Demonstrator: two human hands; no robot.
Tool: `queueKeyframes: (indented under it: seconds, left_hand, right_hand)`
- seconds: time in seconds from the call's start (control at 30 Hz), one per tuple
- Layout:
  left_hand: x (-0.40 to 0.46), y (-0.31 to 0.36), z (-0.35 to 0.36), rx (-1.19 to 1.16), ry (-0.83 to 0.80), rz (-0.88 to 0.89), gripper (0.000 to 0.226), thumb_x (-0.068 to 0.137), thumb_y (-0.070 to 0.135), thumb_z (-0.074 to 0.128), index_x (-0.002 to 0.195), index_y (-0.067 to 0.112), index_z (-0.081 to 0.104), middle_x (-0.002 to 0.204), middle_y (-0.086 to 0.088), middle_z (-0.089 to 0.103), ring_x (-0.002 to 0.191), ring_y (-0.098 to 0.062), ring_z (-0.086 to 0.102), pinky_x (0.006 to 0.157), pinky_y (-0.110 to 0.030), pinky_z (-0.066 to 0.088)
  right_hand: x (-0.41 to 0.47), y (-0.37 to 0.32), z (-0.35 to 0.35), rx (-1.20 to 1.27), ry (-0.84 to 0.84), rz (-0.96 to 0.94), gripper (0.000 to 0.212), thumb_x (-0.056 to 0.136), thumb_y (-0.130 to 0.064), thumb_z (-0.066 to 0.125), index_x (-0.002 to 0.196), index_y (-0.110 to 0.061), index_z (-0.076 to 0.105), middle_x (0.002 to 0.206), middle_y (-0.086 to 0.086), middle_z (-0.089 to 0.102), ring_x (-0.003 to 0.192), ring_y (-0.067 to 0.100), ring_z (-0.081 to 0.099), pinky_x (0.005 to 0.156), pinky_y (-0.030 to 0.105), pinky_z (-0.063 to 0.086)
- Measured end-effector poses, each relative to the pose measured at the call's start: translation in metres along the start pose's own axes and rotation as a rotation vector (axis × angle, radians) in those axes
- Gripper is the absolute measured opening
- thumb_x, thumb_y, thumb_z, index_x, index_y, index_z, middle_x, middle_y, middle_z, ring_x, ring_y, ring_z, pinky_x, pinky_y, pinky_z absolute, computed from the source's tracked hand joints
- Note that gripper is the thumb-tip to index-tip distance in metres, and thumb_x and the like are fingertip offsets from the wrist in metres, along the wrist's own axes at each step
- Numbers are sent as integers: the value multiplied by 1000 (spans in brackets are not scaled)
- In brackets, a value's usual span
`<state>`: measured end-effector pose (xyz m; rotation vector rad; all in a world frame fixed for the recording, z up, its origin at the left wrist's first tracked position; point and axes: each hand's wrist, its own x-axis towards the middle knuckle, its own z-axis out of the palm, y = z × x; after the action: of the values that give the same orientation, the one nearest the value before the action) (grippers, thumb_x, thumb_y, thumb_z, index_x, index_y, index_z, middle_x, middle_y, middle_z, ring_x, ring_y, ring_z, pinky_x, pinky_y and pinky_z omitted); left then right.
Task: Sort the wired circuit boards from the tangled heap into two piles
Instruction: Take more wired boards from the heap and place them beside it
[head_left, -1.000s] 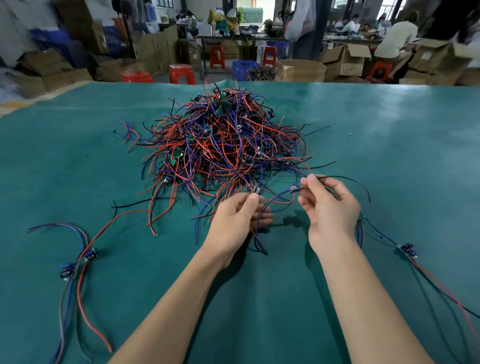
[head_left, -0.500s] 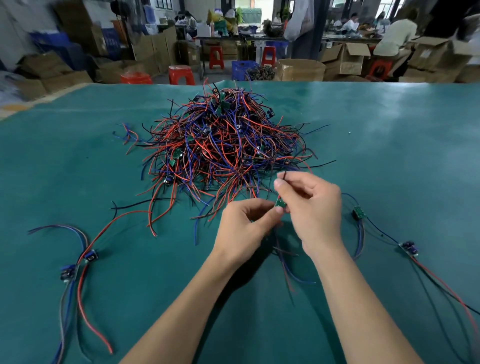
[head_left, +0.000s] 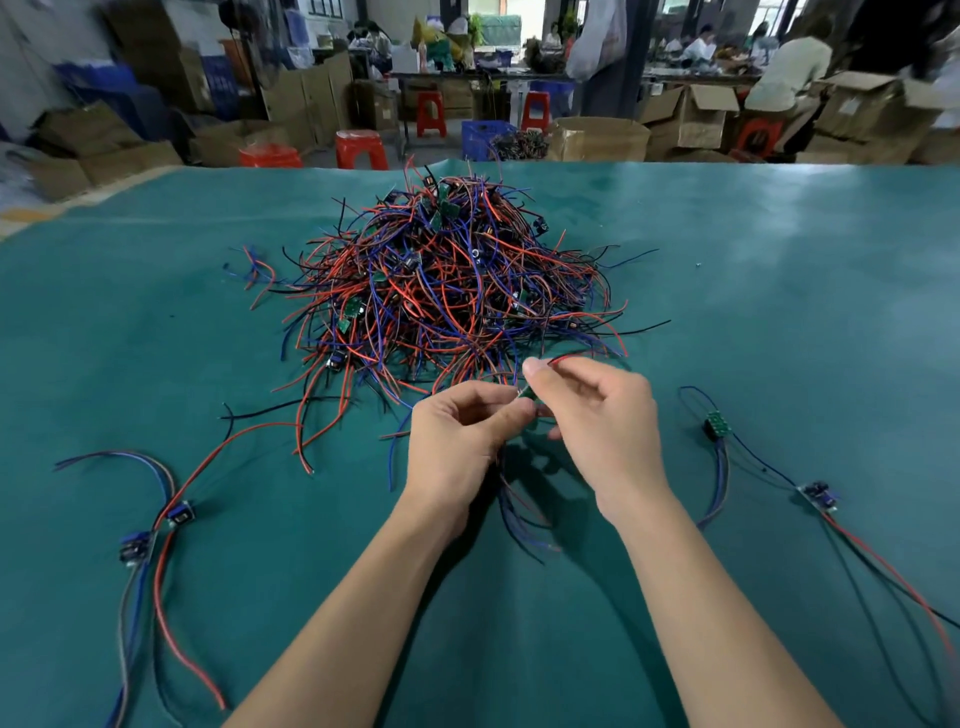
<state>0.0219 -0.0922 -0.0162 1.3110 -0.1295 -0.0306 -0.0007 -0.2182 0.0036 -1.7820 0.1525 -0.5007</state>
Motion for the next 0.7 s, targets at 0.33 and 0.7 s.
queueKeyframes:
  seconds: [0.33,0.7]
  left_hand:
    - [-2,5,-2,120,-172,11,23,84,32,69,82,10,76,63,-4,67,45,-9,39,44,-15,31]
    - [-5,15,-7,102,-338,-71,16,87,16,72,71,12,67,72,-8,72,45,-5,36,42,-11,28]
  right_hand:
    - [8,-3,-13,426,-111,191,11,96,-12,69,99,-8,79,92,13,79,84,20,74,72,31,59]
    - [4,3,-2,242,-96,64,9,96,-18,72,94,-23,80,90,-1,81,72,15,73,53,29,54]
